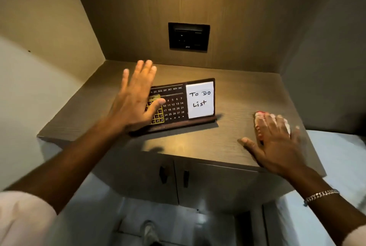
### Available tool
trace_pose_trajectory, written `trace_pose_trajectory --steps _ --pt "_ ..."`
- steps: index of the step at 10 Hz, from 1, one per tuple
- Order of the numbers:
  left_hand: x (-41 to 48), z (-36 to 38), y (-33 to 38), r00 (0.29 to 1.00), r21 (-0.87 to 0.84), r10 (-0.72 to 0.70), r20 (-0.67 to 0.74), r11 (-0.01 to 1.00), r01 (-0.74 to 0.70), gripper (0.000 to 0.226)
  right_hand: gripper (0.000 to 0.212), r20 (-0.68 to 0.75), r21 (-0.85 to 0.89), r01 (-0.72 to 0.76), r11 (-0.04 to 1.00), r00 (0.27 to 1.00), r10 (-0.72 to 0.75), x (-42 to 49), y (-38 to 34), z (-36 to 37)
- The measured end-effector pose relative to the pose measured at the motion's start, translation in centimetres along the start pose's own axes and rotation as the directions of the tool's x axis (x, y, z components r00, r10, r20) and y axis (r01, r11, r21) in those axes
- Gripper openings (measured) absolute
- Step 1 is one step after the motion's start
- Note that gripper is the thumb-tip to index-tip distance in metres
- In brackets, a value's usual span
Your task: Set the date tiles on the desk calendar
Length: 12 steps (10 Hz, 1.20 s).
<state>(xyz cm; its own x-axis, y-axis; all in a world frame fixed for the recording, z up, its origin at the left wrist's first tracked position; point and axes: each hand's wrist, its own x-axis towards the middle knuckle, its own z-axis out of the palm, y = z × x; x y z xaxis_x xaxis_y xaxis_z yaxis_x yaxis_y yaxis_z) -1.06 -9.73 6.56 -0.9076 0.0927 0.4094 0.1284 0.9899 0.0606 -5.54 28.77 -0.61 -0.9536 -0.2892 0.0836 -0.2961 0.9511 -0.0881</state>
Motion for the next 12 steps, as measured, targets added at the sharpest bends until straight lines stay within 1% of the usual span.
trace_pose_trajectory --steps 1,2,3,4,5,6,7,8,9,10,11,12 --pt "-4.3 1.6 1.4 0.882 -0.41 -0.444 -0.159 0.842 0.35 0.078 0.093 -0.159 0.156 0.07 0.985 0.986 -0.045 -0.1 -2.6 -0.7" --pt "-7.6 3.5 4.0 0.683 -0.713 -0.723 0.105 0.424 0.558 0.071 0.085 -0.102 0.591 0.08 0.803 0.994 -0.024 0.0 -7.7 -0.4" --pt "-9.2 4.5 5.9 0.623 -0.736 -0.745 0.236 0.282 0.616 0.064 0.076 0.029 0.812 -0.037 0.583 0.999 0.023 0.8 -11.2 0.7" --pt "-8.7 4.7 5.6 0.629 -0.758 -0.736 0.25 0.256 0.601 0.061 0.071 0.051 0.855 -0.088 0.511 0.995 0.086 1.7 -12.6 1.4" --pt "-7.0 5.1 3.5 0.62 -0.79 -0.74 0.262 0.204 0.577 0.057 0.066 0.046 0.865 -0.107 0.49 0.99 0.136 2.9 -13.3 2.2" --pt "-3.9 6.0 0.4 0.656 -0.819 -0.678 0.333 0.136 0.557 0.068 0.065 0.042 0.874 -0.13 0.468 0.98 0.194 5.1 -14.0 2.5" --pt "0.2 7.7 -2.8 0.671 -0.814 -0.637 0.379 0.117 0.57 0.083 0.066 0.051 0.876 -0.151 0.458 0.973 0.223 9.0 -14.2 2.6" --pt "4.6 9.7 -6.1 0.718 -0.785 -0.54 0.44 0.156 0.599 0.105 0.069 0.046 0.809 -0.175 0.561 0.971 0.236 13.9 -13.6 2.6" --pt "8.8 10.9 -8.1 0.763 -0.799 -0.426 0.486 0.137 0.585 0.104 0.07 0.051 0.763 -0.204 0.613 0.965 0.258 17.8 -13.0 2.7" --pt "11.0 12.1 -8.8 0.753 -0.798 -0.434 0.495 0.117 0.592 0.083 0.069 0.006 0.743 -0.189 0.642 0.961 0.275 19.5 -13.2 3.1" --pt "11.6 12.5 -8.9 0.76 -0.749 -0.463 0.456 0.261 0.609 0.067 0.073 -0.031 0.736 -0.188 0.651 0.951 0.309 20.1 -13.2 3.7" --pt "10.4 10.9 -8.1 0.842 -0.744 -0.415 0.345 0.426 0.515 0.066 0.075 -0.095 0.791 -0.181 0.584 0.907 0.41 18.4 -13.3 2.7"
